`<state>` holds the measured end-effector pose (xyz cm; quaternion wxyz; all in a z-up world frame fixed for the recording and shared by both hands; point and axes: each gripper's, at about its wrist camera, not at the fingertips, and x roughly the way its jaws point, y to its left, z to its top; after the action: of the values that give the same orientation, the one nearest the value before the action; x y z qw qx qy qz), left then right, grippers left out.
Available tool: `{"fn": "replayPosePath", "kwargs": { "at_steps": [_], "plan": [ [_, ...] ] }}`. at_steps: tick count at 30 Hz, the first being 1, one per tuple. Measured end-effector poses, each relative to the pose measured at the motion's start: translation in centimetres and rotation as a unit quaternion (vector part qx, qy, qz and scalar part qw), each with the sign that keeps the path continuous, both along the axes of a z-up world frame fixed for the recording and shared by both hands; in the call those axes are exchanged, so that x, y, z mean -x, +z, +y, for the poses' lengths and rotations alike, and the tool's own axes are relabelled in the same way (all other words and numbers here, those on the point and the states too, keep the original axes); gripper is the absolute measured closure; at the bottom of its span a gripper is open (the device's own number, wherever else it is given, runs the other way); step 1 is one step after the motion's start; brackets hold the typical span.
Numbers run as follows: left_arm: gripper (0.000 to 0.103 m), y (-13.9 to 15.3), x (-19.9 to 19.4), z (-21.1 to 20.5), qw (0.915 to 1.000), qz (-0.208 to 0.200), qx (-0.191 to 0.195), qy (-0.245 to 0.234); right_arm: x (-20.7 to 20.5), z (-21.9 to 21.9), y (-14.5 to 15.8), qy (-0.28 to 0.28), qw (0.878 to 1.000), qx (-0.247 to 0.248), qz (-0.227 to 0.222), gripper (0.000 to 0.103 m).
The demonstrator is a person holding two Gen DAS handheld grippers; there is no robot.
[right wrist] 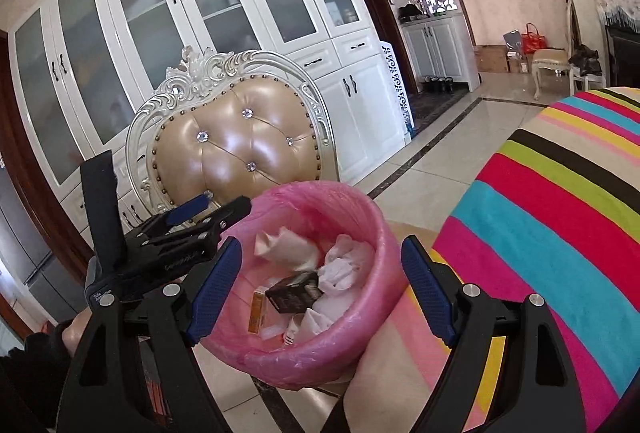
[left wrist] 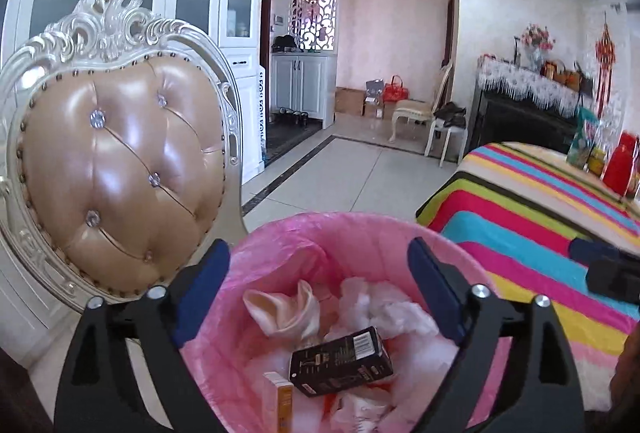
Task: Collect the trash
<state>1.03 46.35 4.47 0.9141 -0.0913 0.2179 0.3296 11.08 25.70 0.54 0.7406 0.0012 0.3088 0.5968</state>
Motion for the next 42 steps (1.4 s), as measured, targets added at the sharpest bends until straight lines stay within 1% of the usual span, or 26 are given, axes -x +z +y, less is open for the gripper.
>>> {"fn": "replayPosePath", "kwargs": {
  "at_steps": [1, 3, 5, 8, 10, 12, 13, 16, 19, 23, 25, 28, 31, 33, 36, 39, 42],
  "plan": [
    [0.004, 0.2, 0.2, -0.3, 0.9999, 0.002, -0.011, 0.004, -0.1, -0.1, 0.0, 0.000, 1.000, -0.002, 0.003, 0.025],
    [0.005, 0.2, 1.1, -0.3, 0.9999, -0.003, -0.015, 0.001, 0.0, -0.3, 0.0, 0.001, 1.000, -0.004, 0.003, 0.025],
    [0.005, 1.0, 1.8, -1.1, 0.9999, 0.000, -0.015, 0.002, 0.3, -0.4, 0.1, 0.001, 1.000, -0.001, -0.003, 0.025],
    [0.005, 2.5, 3.1, -2.8, 0.9997, 0.006, -0.024, 0.004, 1.1, -0.6, 0.5, -0.002, 1.000, 0.009, -0.023, 0.024],
    [0.004, 3.3, 3.8, -3.9, 0.9994, 0.020, -0.029, 0.005, 1.6, -1.0, 0.9, -0.005, 0.999, 0.010, -0.033, 0.022],
    [0.004, 4.3, 4.7, -5.1, 0.9989, 0.021, -0.042, 0.003, 2.2, -1.6, 1.4, -0.007, 0.999, 0.011, -0.044, 0.018],
    [0.004, 4.8, 5.1, -5.7, 0.9986, 0.020, -0.049, 0.005, 2.5, -1.9, 1.6, -0.008, 0.999, 0.013, -0.051, 0.018],
    [0.004, 5.7, 7.1, -8.6, 0.9957, 0.021, -0.086, 0.026, 3.9, -2.7, 2.0, -0.012, 0.996, 0.034, -0.086, 0.018],
    [0.004, 5.7, 8.7, -11.1, 0.9931, 0.011, -0.102, 0.058, 4.6, -3.8, 2.1, -0.016, 0.992, 0.059, -0.109, 0.018],
    [0.004, 5.6, 10.0, -13.1, 0.9957, -0.009, -0.079, 0.048, 5.3, -5.5, 2.2, -0.024, 0.989, 0.063, -0.129, 0.018],
    [0.004, 5.2, 10.4, -14.2, 0.9958, -0.004, -0.075, 0.051, 5.6, -6.5, 2.2, -0.028, 0.990, 0.056, -0.128, 0.018],
    [0.004, 4.6, 11.1, -15.3, 0.9945, -0.001, -0.070, 0.077, 5.8, -7.5, 2.2, -0.031, 0.990, 0.047, -0.126, 0.018],
    [0.004, 4.2, 11.7, -15.9, 0.9966, 0.000, -0.040, 0.071, 6.4, -8.0, 2.2, -0.029, 0.988, 0.051, -0.141, 0.018],
    [0.004, 4.1, 11.9, -16.5, 0.9965, 0.003, -0.042, 0.073, 6.7, -8.3, 2.4, -0.025, 0.987, 0.046, -0.150, 0.018],
    [0.004, 4.1, 12.1, -17.3, 0.9960, 0.009, -0.050, 0.074, 6.8, -8.3, 2.7, -0.020, 0.988, 0.041, -0.150, 0.018],
    [0.004, 4.4, 12.5, -17.6, 0.9951, -0.003, -0.047, 0.087, 7.0, -8.6, 3.2, -0.017, 0.988, 0.031, -0.151, 0.018],
    [0.004, 4.7, 12.4, -17.5, 0.9948, -0.005, -0.044, 0.092, 7.0, -8.9, 3.7, -0.018, 0.987, 0.024, -0.157, 0.018]
  ]
}}
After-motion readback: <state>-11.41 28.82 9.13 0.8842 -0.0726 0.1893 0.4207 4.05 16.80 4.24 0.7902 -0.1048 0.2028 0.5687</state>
